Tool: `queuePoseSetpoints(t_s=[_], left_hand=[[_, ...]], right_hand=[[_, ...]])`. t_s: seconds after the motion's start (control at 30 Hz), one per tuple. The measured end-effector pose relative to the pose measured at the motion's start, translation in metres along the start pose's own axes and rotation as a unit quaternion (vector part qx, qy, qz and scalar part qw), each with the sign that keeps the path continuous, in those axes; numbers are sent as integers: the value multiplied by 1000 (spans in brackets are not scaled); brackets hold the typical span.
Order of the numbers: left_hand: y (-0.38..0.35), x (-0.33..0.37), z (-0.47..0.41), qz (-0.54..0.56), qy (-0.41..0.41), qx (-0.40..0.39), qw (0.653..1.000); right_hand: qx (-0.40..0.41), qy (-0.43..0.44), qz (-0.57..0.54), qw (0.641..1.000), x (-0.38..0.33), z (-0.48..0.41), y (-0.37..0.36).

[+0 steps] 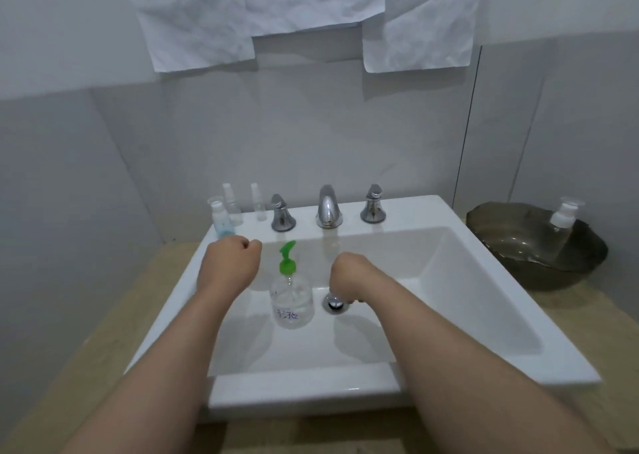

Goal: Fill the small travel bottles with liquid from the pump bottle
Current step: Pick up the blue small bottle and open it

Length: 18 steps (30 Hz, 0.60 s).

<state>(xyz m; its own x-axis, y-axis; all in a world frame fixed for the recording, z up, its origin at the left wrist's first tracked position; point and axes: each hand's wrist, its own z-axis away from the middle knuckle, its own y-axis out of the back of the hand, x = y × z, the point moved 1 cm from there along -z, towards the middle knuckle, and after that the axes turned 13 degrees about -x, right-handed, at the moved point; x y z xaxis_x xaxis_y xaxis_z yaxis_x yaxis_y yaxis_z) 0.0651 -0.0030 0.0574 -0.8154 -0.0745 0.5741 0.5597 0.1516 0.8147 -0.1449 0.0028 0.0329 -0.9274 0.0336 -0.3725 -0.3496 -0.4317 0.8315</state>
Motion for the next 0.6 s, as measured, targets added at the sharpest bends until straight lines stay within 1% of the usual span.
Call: queuePoseSetpoints(t_s=[0.07, 0.13, 0.23, 0.3, 0.4, 0.53, 0.6], left_hand=[[0, -15, -7, 2, 14, 18, 1000], [1, -24, -15, 39, 26, 45, 998], [3, -30, -31, 120, 38, 90, 988], [5, -32, -45, 140, 40, 103, 984], [7, -33, -68, 145, 73, 105, 981], [0, -41, -96, 100, 113, 98, 984], [-5, -45, -107, 112, 128, 94, 981]], right_hand=[[48, -2, -59, 997, -2, -8, -18], [86, 4, -105, 991, 0, -11, -29], [95, 27, -118, 988, 7, -11, -28], [95, 38, -118, 988, 13, -11, -26], [113, 42, -117, 986, 17, -12, -24], [124, 45, -124, 983, 17, -17, -22], [130, 49, -131, 982, 18, -21, -23]])
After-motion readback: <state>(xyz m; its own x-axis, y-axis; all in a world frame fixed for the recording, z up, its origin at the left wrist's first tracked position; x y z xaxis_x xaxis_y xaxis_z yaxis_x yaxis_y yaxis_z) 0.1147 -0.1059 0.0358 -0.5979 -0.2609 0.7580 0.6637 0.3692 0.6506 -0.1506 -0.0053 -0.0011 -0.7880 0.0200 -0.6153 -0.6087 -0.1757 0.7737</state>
